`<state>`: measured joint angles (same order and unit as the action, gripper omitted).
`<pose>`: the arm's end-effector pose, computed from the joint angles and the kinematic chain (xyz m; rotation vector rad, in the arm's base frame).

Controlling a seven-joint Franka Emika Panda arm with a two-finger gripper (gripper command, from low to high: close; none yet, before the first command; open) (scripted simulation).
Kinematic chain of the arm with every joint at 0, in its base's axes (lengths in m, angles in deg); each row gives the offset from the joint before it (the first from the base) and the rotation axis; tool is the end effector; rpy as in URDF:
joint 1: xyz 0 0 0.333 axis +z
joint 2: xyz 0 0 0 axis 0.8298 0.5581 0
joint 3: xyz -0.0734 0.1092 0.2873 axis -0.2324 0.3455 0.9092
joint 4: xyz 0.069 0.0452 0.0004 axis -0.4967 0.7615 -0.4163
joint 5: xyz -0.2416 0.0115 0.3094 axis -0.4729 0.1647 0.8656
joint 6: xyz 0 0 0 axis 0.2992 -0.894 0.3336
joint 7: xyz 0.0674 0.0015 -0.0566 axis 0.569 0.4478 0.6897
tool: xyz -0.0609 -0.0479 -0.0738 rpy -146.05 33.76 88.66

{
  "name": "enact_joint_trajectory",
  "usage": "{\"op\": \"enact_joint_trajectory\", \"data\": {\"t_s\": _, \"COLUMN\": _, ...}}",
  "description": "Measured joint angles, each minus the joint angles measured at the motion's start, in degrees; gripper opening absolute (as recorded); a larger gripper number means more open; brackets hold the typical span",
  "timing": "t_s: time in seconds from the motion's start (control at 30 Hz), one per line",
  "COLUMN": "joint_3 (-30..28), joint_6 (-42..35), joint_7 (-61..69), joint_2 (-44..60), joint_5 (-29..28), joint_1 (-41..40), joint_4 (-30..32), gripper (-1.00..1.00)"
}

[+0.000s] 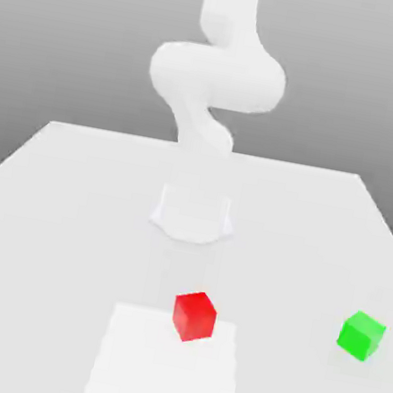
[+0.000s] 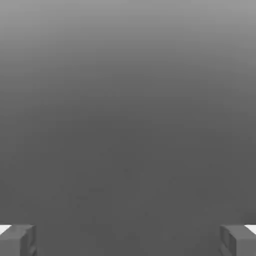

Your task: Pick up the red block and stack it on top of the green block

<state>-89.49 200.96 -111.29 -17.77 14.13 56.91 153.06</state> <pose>0.3728 0.0034 0.6610 -2.5219 0.9991 -0.9509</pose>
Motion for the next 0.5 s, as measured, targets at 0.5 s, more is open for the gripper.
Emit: {"op": "enact_joint_trajectory", "data": {"t_s": 0.5, "joint_3": -2.8, "joint_6": 21.2, "joint_7": 15.3, "joint_2": 26.7, "joint_5": -1.3, "joint_1": 6.0, "joint_4": 28.0, "gripper": 0.00}}
